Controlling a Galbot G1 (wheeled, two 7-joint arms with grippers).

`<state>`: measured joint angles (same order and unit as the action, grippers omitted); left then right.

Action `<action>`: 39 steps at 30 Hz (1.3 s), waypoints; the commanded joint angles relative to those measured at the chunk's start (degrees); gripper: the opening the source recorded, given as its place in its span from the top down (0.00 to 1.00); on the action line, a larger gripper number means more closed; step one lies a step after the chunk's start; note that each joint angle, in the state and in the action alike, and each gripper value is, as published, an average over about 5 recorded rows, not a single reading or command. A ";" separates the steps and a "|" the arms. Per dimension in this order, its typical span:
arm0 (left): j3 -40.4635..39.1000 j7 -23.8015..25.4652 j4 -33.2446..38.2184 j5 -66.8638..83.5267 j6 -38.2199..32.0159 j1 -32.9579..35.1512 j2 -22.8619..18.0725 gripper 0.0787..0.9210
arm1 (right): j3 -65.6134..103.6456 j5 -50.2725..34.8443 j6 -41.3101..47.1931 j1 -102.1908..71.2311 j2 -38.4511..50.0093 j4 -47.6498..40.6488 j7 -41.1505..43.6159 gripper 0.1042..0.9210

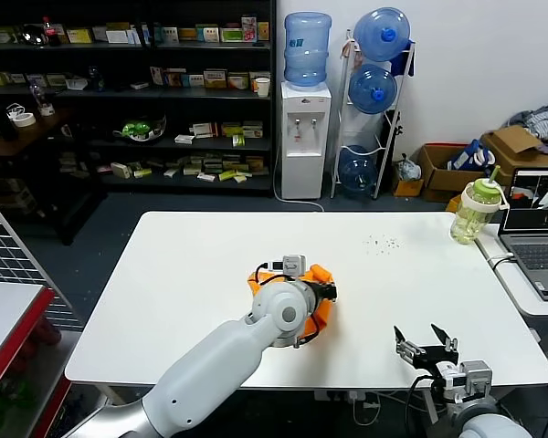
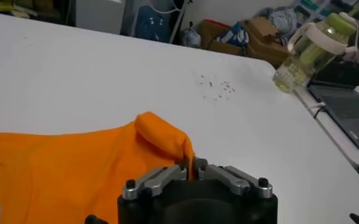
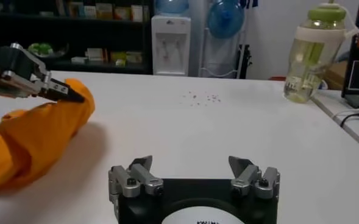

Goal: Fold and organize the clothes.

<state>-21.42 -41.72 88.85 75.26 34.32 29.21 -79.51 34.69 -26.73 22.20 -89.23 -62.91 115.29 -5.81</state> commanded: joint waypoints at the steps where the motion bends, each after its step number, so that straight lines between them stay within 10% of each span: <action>1: 4.82 8.11 1.92 -7.29 -2.27 4.36 -1.13 0.82 | 0.93 -1.02 -9.91 2.27 0.43 -3.44 7.78 0.12; 11: 36.18 46.20 18.65 -49.92 -33.89 45.07 15.24 0.48 | 5.79 2.50 -23.16 3.50 -1.66 -9.52 16.38 0.12; 21: 50.97 54.97 16.63 -59.54 -57.10 63.38 3.29 0.16 | 8.14 10.58 -32.97 0.43 -8.98 -10.69 20.11 0.12; 39: 55.56 57.62 22.02 -58.87 -58.30 65.69 -0.79 0.12 | 11.81 15.38 -44.59 -5.24 -19.39 -7.64 20.82 0.12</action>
<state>28.81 11.86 107.95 20.50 -18.39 89.38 -78.12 43.68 -13.48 -15.28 -92.47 -76.18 106.82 13.60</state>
